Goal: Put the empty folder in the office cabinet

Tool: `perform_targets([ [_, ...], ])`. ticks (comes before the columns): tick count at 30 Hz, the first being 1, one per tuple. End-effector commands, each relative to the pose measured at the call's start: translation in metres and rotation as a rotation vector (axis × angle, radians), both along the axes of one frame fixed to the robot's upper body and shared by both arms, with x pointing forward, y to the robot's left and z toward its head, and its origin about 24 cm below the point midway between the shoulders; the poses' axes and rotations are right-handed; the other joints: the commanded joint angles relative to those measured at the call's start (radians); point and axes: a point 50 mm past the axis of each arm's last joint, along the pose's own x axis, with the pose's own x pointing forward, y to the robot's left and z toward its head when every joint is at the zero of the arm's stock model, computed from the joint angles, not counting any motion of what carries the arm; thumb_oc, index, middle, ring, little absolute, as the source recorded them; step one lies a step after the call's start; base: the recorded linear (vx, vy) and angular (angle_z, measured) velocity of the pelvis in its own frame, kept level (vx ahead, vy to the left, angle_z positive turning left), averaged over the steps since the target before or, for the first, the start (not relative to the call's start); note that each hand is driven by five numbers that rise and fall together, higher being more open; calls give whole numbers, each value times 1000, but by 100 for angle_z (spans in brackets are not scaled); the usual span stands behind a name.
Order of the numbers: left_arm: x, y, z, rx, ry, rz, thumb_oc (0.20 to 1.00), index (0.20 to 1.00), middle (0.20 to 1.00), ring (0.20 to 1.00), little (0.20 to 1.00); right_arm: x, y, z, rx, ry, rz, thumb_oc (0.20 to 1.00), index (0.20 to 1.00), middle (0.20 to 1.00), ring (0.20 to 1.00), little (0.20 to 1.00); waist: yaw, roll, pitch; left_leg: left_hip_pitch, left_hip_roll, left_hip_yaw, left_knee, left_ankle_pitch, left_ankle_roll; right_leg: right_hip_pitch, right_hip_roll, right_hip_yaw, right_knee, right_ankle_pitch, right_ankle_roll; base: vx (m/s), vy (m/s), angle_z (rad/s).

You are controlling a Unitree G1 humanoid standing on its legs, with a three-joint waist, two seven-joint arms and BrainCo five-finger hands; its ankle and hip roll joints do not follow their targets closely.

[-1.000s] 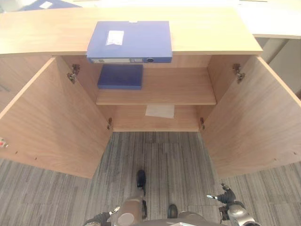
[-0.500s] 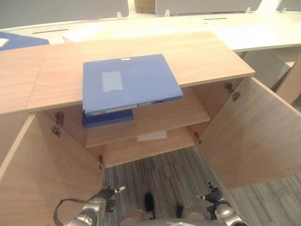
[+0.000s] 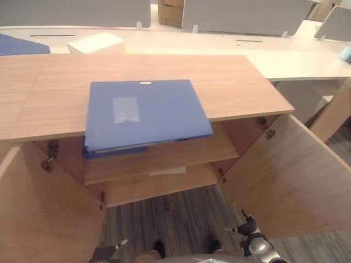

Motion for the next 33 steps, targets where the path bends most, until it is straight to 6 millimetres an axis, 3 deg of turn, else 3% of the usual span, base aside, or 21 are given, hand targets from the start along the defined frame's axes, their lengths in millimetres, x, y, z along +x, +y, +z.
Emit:
perform_targets([
  [1, 52, -2, 22, 154, -215, -25, 1000, 1000, 1000, 1000, 1000, 29, -33, 20, -93, -106, 2, 1000, 1000, 1000, 1000, 1000, -12, 92, 53, -11, 127, -5, 46, -51, -74, 61, 61, 0, -7, -34, -55, -3, -49, 15],
  [3, 55, 0, 26, 184, -237, -20, 1000, 1000, 1000, 1000, 1000, 28, -34, 20, -90, -107, -5, 1000, 1000, 1000, 1000, 1000, -10, 93, 52, -10, 128, -11, 44, -50, -76, 66, 65, -1, -13, -36, -59, -3, -38, 12],
  [5, 62, 9, 38, 327, -311, -7, 1000, 1000, 1000, 1000, 1000, 25, -35, 19, -84, -102, -19, 1000, 1000, 1000, 1000, 1000, -4, 96, 46, 1, 128, -24, 26, -44, -83, 83, 77, -8, -32, -36, -67, -6, -34, 14],
  [7, 64, 12, 41, 358, -328, 12, 1000, 1000, 1000, 1000, 1000, 25, -34, 19, -83, -101, -22, 1000, 1000, 1000, 1000, 1000, -2, 97, 42, -1, 128, -27, 22, -41, -85, 82, 78, -9, -36, -35, -68, -1, -13, 10],
  [8, 68, 23, 55, 498, -401, 55, 1000, 1000, 1000, 1000, 1000, 20, -34, 17, -80, -93, -37, 1000, 1000, 1000, 1000, 1000, 3, 99, 36, 8, 127, -38, 11, -39, -90, 93, 84, -12, -45, -35, -72, 11, -19, 9],
  [10, 69, 26, 58, 530, -414, 61, 1000, 1000, 1000, 1000, 1000, 19, -34, 17, -79, -92, -43, 1000, 1000, 1000, 1000, 1000, 4, 99, 35, 10, 127, -41, 9, -39, -91, 96, 85, -14, -47, -35, -73, 9, -6, 4],
  [15, 82, 56, 104, 893, -607, 129, 1000, 1000, 1000, 1000, 1000, 8, -35, 14, -75, -81, -75, 1000, 1000, 1000, 1000, 1000, 17, 101, 22, 23, 126, -54, -2, -48, -98, 111, 87, -21, -60, -37, -73, 23, 0, 10],
  [18, 93, 67, 136, 1170, -720, -11, 1000, 1000, 1000, 1000, 1000, 3, -36, 12, -68, -77, -102, 1000, 1000, 1000, 1000, 1000, 18, 101, 21, 24, 125, -52, -2, -55, -99, 114, 85, -21, -61, -39, -70, 0, 0, 0],
  [19, 93, 67, 136, 1170, -720, -11, 1000, 1000, 1000, 1000, 1000, 3, -36, 12, -68, -77, -102, 1000, 1000, 1000, 1000, 1000, 18, 101, 21, 24, 125, -52, -2, -55, -99, 114, 85, -21, -61, -39, -70, 0, 0, 0],
  [21, 99, 78, 160, 1323, -763, -58, 1000, 1000, 1000, 1000, 1000, -3, -37, 11, -69, -65, -108, 1000, 1000, 1000, 1000, 1000, 17, 104, 19, 26, 124, -50, -2, -61, -98, 115, 83, -20, -63, -41, -66, 17, 14, 0],
  [27, 99, 96, 192, 1493, -843, -83, 1000, 1000, 1000, 1000, 1000, -12, -42, 10, -76, -51, -114, 1000, 1000, 1000, 1000, 1000, 8, 108, 9, 35, 121, -42, -2, -70, -96, 119, 82, -10, -63, -45, -62, 39, 27, -2],
  [33, 109, 94, 217, 1575, -957, -205, 1000, 1000, 1000, 1000, 1000, -17, -42, 8, -80, -38, -116, 1000, 1000, 1000, 1000, 1000, -4, 112, 1, 42, 119, -36, -2, -81, -93, 119, 81, 4, -63, -48, -55, 24, 14, -2],
])
